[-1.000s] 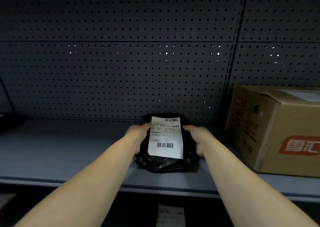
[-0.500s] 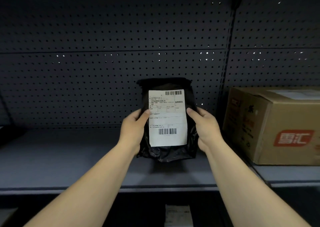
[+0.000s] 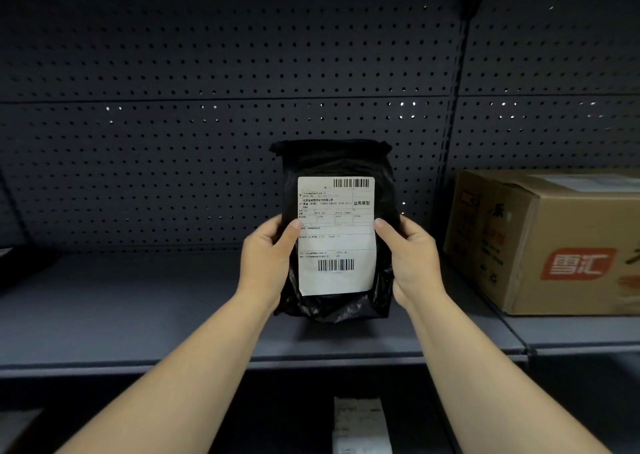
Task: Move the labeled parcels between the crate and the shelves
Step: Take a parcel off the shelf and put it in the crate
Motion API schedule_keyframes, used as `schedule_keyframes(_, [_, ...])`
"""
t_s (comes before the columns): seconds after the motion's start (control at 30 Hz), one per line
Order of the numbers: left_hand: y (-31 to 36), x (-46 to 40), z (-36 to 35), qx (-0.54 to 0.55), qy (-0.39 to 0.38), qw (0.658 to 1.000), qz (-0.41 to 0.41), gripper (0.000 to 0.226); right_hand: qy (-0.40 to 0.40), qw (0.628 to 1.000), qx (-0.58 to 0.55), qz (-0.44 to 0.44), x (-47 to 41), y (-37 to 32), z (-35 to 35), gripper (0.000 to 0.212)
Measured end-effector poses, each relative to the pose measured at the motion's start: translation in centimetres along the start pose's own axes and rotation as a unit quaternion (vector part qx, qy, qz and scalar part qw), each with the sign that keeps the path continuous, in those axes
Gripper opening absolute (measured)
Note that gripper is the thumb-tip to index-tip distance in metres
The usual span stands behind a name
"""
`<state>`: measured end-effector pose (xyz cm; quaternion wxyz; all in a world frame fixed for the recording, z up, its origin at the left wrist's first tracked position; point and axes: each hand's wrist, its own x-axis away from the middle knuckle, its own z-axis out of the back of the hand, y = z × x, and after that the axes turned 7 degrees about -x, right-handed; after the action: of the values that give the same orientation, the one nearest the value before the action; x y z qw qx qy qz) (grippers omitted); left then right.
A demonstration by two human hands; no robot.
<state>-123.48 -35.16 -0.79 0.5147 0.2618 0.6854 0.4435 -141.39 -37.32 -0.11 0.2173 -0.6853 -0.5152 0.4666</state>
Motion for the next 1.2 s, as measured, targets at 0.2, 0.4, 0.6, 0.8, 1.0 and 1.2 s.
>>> schedule_keyframes(0.2, [-0.1, -0.6, 0.1, -0.016, -0.014, 0.998, 0.055, 0.018, 0.002, 0.997, 0.054, -0.047, -0.8, 0.1, 0.3, 0.02])
schedule_keyframes(0.4, [-1.8, -1.0, 0.3, -0.073, -0.024, 0.982, 0.175, 0.015, 0.059, 0.977, 0.11, -0.171, -2.3, 2.3, 1.3, 0.011])
schedule_keyframes(0.6, [-3.6, -0.8, 0.5, -0.107, -0.026, 0.961, 0.255, 0.012, 0.07, 0.956, 0.143, -0.247, -2.1, 4.3, 2.2, 0.003])
schedule_keyframes(0.8, [-4.5, -0.8, 0.6, -0.123, -0.033, 0.946, 0.298, 0.031, 0.08, 0.943, 0.152, -0.285, -2.0, 5.6, 2.6, 0.012])
schedule_keyframes(1.0, [-4.9, -1.6, 0.7, -0.151, -0.044, 0.938, 0.308, 0.036, 0.08, 0.939, 0.161, -0.293, -2.7, 6.1, 2.5, 0.008])
schedule_keyframes(1.2, [-4.7, -1.9, 0.7, -0.149, -0.054, 0.933, 0.323, 0.037, 0.08, 0.933, 0.176, -0.303, -2.7, 5.8, 2.5, 0.016])
